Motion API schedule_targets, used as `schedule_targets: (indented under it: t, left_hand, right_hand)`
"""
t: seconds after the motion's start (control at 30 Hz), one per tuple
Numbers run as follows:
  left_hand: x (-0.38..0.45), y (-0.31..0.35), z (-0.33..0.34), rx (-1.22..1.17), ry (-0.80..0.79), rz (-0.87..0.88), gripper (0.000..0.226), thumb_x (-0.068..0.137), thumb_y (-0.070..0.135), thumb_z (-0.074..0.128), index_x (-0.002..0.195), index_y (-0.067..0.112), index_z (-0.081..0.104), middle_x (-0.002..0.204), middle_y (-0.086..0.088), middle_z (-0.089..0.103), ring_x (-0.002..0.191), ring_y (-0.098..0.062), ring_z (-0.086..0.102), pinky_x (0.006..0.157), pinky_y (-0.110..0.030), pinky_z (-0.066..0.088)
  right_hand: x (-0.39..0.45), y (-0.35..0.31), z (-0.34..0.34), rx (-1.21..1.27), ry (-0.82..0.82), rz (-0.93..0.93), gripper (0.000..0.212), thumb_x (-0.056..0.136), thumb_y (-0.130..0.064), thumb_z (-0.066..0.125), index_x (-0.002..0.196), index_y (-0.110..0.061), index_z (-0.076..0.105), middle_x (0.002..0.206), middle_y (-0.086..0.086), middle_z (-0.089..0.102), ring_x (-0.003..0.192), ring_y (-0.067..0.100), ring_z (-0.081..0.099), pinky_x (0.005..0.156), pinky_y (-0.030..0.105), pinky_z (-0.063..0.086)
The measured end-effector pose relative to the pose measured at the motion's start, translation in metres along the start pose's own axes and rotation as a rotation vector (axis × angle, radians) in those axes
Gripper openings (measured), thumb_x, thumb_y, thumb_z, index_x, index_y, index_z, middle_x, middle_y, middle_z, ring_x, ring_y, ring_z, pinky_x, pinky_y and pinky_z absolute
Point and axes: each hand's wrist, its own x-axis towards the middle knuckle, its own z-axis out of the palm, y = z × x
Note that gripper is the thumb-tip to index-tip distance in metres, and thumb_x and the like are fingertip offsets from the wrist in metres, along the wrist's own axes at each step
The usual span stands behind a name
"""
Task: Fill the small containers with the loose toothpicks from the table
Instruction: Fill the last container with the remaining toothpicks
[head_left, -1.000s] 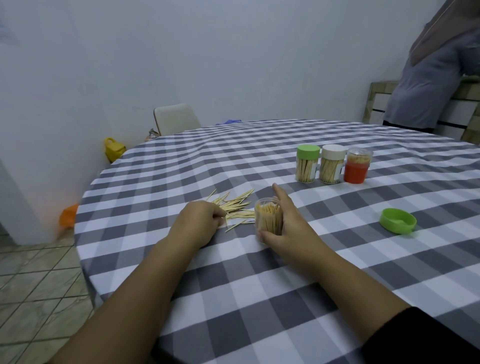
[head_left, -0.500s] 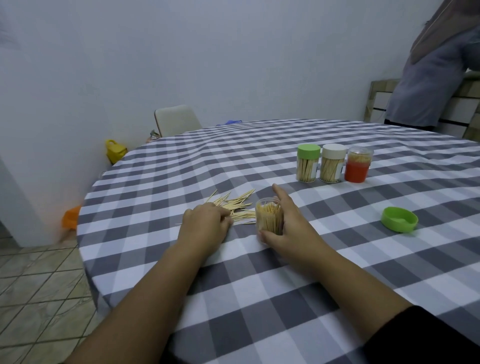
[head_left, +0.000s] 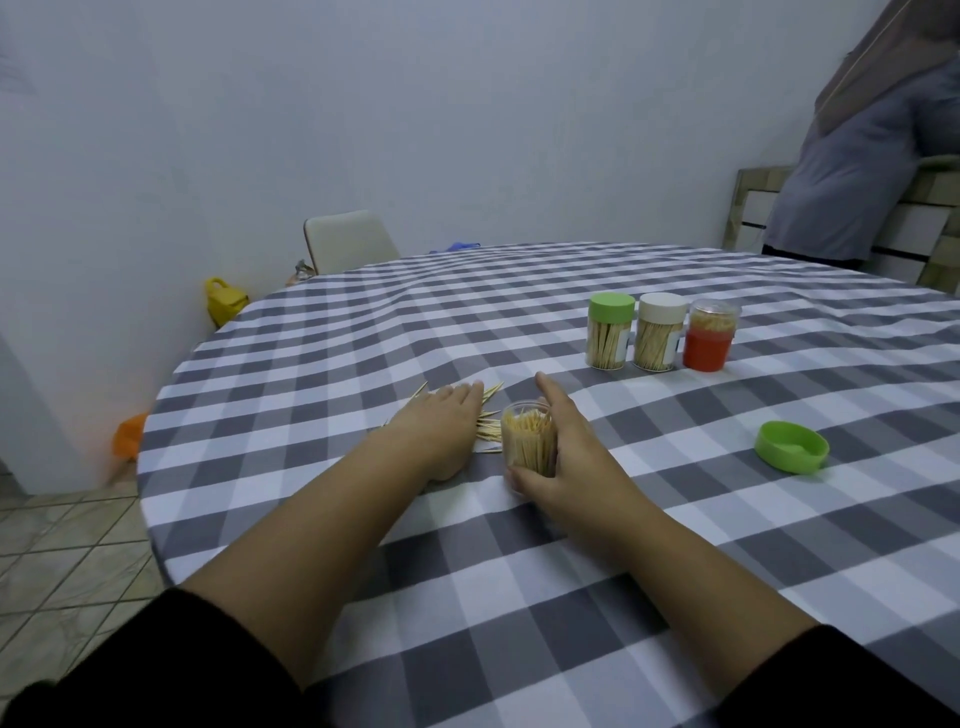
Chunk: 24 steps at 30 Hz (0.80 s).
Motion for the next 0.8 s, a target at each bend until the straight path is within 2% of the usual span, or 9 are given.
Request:
schedule_targets:
  t: [0.1,0.2,0.4,0.5,0.63,0.8]
  left_hand:
    - [0.011,0.003,0.003,-0.006,-0.059,-0.021,0.068,0.098,0.011,0.038,0.151,0.008,-0.004,0.157,-0.013,0.019,0.141,-0.028,0.027,0.115,-0.038,0.025]
    - [0.017,0.008,0.006,-0.065,-0.055,-0.086,0.074,0.094,0.008,0.045,0.151,0.007,-0.003,0.153,-0.014,0.028,0.135,-0.031,0.037,0.110,-0.040,0.033]
    - [0.015,0.024,0.006,-0.018,0.030,-0.173,0.078,0.090,0.011,0.056,0.150,0.000,0.007,0.145,-0.017,0.039,0.131,-0.032,0.041,0.104,-0.038,0.035]
    - [0.012,0.030,0.007,-0.025,0.092,-0.220,0.060,0.093,0.014,0.051,0.145,0.003,0.026,0.131,-0.015,0.053,0.122,-0.031,0.049,0.096,-0.035,0.040]
    - [0.008,0.032,0.009,-0.116,0.177,-0.265,0.037,0.096,0.010,0.044,0.134,0.008,0.042,0.118,-0.012,0.058,0.110,-0.028,0.057,0.080,-0.031,0.043]
    - [0.002,0.035,0.004,-0.139,0.236,-0.229,0.037,0.098,0.013,0.042,0.135,0.009,0.044,0.122,-0.014,0.057,0.113,-0.028,0.055,0.088,-0.032,0.044]
  right_hand:
    - [0.000,0.000,0.000,0.004,0.009,-0.003,0.091,0.086,-0.016,0.066,0.147,-0.042,0.004,0.151,-0.004,0.023,0.132,0.013,0.033,0.098,0.022,0.034]
    - [0.000,-0.001,0.000,-0.009,0.015,-0.009,0.090,0.086,-0.016,0.066,0.148,-0.040,0.005,0.151,-0.004,0.024,0.132,0.013,0.034,0.095,0.020,0.033]
    - [0.001,-0.002,0.000,-0.031,0.015,-0.008,0.092,0.085,-0.016,0.066,0.148,-0.038,0.003,0.152,-0.002,0.023,0.135,0.014,0.032,0.102,0.022,0.031]
    - [0.001,-0.002,0.000,-0.048,0.017,-0.002,0.094,0.084,-0.017,0.068,0.149,-0.037,0.002,0.153,-0.002,0.022,0.136,0.014,0.030,0.102,0.021,0.029]
    - [0.002,-0.001,-0.001,-0.066,0.033,0.009,0.094,0.085,-0.018,0.068,0.149,-0.037,0.002,0.150,-0.003,0.027,0.133,0.014,0.034,0.102,0.023,0.031]
    - [0.004,0.000,-0.006,-0.085,0.080,0.041,0.095,0.085,-0.020,0.069,0.149,-0.038,0.001,0.149,-0.002,0.030,0.133,0.015,0.035,0.107,0.031,0.034]
